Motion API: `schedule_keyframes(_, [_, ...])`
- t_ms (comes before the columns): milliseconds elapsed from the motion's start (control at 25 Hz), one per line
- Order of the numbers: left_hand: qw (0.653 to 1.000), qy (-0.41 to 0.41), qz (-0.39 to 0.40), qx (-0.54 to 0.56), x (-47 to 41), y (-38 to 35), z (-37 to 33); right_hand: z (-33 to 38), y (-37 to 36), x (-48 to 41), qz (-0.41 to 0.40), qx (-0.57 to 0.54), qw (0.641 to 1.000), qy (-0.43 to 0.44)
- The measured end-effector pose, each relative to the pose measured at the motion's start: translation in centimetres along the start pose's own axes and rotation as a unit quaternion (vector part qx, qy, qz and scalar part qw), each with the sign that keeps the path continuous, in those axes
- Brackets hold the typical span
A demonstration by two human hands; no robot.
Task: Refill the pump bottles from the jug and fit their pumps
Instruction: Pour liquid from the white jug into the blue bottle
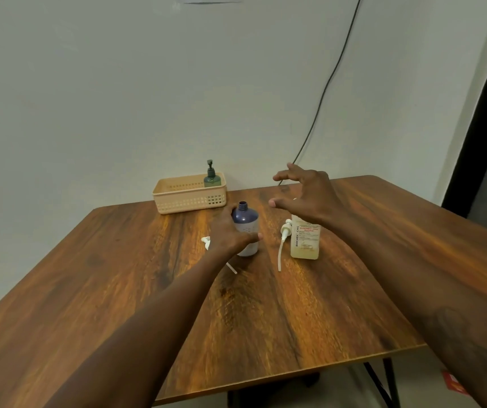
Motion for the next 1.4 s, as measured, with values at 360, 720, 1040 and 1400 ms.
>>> schedule_keyframes(360, [0.996, -0.066, -0.043, 0.037, 2.0, -0.1, -3.5, -7.6, -1.1, 2.7, 0.050, -0.034, 0.993, -0.102])
schedule_keyframes(720, [0.993, -0.103, -0.027, 0.052, 4.1, -0.2, -5.1, -12.8, -2.9, 5.3, 0.022, -0.160, 0.965, -0.209])
schedule_keyframes(1040, [0.986, -0.158, -0.031, 0.037, 7.1, 1.0, -5.1, -7.3, -0.2, 5.4, -0.088, -0.013, 0.994, -0.064])
schedule_keyframes(1400, [0.981, -0.184, -0.047, 0.047, 8.3, 2.4, -3.7, -2.1, 0.2, 4.9, -0.073, 0.075, 0.992, 0.074])
Point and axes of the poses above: each hand's wrist, its own x-axis away from the middle knuckle, its own y-axis out of the back of the hand, z = x × y, the point moved 8 cm from there along -x, towards the middle knuckle, and after that the axes turned 8 degrees about y, right-handed, at the moved point
